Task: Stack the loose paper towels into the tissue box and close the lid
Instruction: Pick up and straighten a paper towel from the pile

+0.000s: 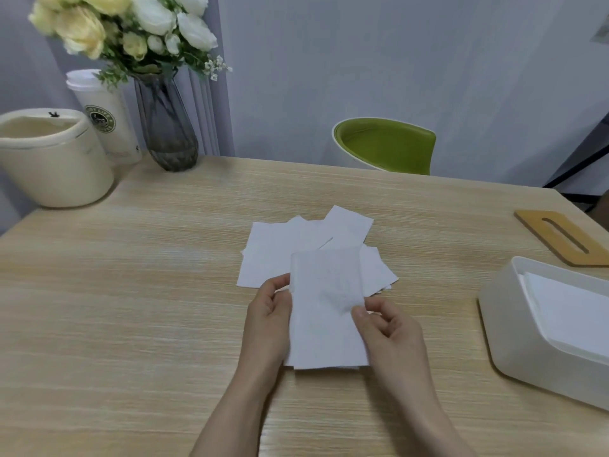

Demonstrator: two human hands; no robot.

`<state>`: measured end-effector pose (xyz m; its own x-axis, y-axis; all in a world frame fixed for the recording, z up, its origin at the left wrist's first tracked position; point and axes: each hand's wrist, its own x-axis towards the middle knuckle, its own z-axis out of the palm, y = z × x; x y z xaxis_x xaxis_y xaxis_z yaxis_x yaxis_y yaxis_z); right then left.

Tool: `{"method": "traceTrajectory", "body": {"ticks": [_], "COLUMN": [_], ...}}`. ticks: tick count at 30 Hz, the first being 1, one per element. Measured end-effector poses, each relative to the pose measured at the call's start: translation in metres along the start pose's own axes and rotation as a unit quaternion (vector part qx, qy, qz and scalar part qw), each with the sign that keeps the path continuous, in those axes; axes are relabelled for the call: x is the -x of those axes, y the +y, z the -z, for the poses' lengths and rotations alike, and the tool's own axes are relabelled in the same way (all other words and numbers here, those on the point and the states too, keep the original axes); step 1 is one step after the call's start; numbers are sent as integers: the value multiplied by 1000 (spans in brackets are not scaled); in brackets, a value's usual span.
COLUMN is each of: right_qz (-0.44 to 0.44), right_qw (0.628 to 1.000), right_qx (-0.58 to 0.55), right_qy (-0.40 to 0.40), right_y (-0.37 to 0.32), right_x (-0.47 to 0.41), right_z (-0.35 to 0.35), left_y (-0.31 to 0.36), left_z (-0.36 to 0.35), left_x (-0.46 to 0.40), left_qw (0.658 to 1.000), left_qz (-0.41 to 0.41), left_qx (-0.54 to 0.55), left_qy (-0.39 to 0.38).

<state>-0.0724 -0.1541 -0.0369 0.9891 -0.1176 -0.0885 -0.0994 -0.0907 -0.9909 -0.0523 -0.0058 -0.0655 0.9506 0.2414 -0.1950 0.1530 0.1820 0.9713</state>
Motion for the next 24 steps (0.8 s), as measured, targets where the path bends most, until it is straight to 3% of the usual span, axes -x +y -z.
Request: {"method": "traceTrajectory", "body": {"ticks": [15,24], "right_qz": [34,83], "right_qw": [998,989], "right_qx": [44,110], "right_qy": [20,51], "right_y": [10,14], "right_x": [-2,-2], "right_z": [-5,-6], "left_y": [3,1], "left_z": [-2,-2], "left_x": [2,4], "left_qw": [997,998], "left_qz": [9,-9], "left_qx": [82,60], "left_qy": [-13,-29]}}
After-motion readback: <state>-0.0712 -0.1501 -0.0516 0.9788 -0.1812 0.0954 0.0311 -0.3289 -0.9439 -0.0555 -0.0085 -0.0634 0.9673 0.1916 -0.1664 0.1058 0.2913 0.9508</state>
